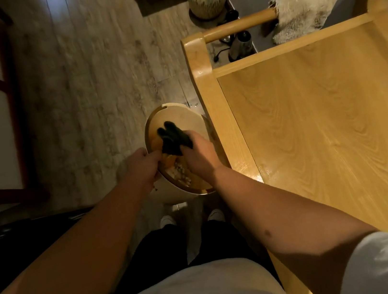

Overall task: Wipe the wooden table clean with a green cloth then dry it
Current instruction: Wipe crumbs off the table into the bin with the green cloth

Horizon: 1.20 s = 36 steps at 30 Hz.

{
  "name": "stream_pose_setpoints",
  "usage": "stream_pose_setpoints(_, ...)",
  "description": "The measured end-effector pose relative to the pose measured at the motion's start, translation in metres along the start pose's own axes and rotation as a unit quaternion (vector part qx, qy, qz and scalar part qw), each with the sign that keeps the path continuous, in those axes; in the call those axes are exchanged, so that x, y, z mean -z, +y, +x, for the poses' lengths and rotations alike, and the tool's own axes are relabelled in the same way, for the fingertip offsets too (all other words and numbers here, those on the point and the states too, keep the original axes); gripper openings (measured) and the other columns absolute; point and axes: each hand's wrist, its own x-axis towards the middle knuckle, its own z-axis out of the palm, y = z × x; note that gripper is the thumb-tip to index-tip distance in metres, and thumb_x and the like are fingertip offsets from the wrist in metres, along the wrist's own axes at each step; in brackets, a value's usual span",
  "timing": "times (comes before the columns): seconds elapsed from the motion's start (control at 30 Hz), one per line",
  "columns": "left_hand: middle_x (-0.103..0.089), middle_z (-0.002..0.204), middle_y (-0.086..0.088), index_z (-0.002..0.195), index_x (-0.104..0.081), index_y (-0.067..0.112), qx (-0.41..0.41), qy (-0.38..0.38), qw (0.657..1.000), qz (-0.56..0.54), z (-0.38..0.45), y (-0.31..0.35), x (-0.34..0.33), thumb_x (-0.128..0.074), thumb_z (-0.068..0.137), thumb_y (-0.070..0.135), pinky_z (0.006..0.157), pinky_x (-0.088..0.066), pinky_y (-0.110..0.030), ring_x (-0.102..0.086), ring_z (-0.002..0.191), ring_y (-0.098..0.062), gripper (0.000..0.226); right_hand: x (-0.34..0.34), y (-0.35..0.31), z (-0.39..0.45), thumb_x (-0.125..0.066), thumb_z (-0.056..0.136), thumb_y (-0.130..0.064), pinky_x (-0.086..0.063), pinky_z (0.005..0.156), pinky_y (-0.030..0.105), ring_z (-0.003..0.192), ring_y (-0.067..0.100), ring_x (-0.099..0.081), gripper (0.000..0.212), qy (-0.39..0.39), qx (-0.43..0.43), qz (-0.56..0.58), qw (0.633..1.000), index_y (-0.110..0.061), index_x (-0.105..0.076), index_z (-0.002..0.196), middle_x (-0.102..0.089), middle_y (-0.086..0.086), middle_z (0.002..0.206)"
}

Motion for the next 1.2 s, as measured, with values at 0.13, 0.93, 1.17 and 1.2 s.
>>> stream_pose_setpoints(0.13, -0.064, 0.108, -0.015, 0.1, -0.057, 0.015, 0.015, -0.009, 0.999, -0.039, -0.004, -0.013, 0.016, -0.063, 0.086, 0.014, 0.067, -0.053, -0.037, -0.064, 0.094, -0.028, 0.015, 0.008, 0.001, -0.023, -0.054, 0.097, -0.018, -0.053, 0.092, 0.048, 0.11, 0.031, -0.064, 0.029, -0.005, -0.193, 0.349, 0.917, -0.021, -0.06, 0.125, -0.07, 0.011, 0.114)
stream_pose_setpoints(0.93, -0.078, 0.081, -0.006, 0.103, -0.066, 0.016, 0.059, -0.209, 0.975, 0.033, 0.0, -0.079, 0.095, -0.067, 0.075, 0.013, 0.055, -0.056, -0.03, -0.075, 0.069, -0.019, 0.028, -0.084, 0.0, -0.176, -0.06, 0.096, -0.015, -0.061, 0.077, 0.042, 0.086, 0.018, -0.068, 0.02, 0.226, -0.208, -0.005, 0.952, -0.022, -0.064, 0.114, -0.067, 0.002, 0.097)
stream_pose_setpoints(1.17, -0.075, 0.084, -0.01, 0.098, -0.063, 0.017, 0.06, -0.22, 0.971, 0.07, -0.02, -0.102, 0.083, -0.065, 0.084, 0.008, 0.055, -0.054, -0.028, -0.073, 0.07, -0.02, 0.017, -0.092, 0.016, -0.223, -0.064, 0.094, -0.018, -0.047, 0.07, 0.02, 0.084, 0.006, -0.053, 0.022, 0.267, -0.194, -0.155, 0.931, -0.025, -0.068, 0.114, -0.055, -0.011, 0.095)
stream_pose_setpoints(1.2, -0.074, 0.087, -0.01, 0.098, -0.062, 0.017, 0.064, -0.215, 0.972, 0.073, -0.023, -0.107, 0.08, -0.065, 0.084, 0.009, 0.056, -0.053, -0.028, -0.072, 0.073, -0.021, 0.016, -0.091, 0.02, -0.23, -0.064, 0.094, -0.018, -0.042, 0.071, 0.015, 0.085, 0.005, -0.052, 0.024, 0.272, -0.191, -0.168, 0.928, -0.026, -0.068, 0.116, -0.056, -0.011, 0.098)
